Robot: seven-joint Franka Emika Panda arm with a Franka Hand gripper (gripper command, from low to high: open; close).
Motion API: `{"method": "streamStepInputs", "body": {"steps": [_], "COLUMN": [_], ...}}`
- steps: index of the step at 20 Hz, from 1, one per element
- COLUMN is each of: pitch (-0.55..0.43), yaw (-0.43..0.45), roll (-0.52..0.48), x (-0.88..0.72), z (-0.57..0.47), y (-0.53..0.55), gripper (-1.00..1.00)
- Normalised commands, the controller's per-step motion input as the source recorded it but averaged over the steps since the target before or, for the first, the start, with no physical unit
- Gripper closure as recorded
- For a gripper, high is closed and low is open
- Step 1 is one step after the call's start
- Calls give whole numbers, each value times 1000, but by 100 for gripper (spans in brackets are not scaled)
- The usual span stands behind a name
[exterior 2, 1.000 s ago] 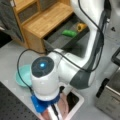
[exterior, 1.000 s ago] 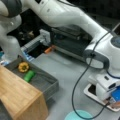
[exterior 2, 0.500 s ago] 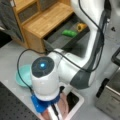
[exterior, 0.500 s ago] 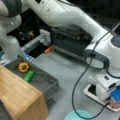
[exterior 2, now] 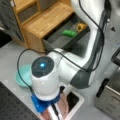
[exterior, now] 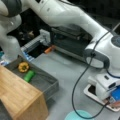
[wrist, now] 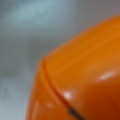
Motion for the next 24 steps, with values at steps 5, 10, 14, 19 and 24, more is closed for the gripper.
{"method": "streamStepInputs", "body": {"steps": [5,10,14,19,24], "pitch": [70,63,67,87,110], "yaw": [2,8,10,21,97], "roll": [-342,-341,-345,-348,-326], "x": [38,30,29,9,-80], "z": [-41,-7,19,65,207], "y": [94,74,63,57,21], "gripper": [100,100,100,100,100]}}
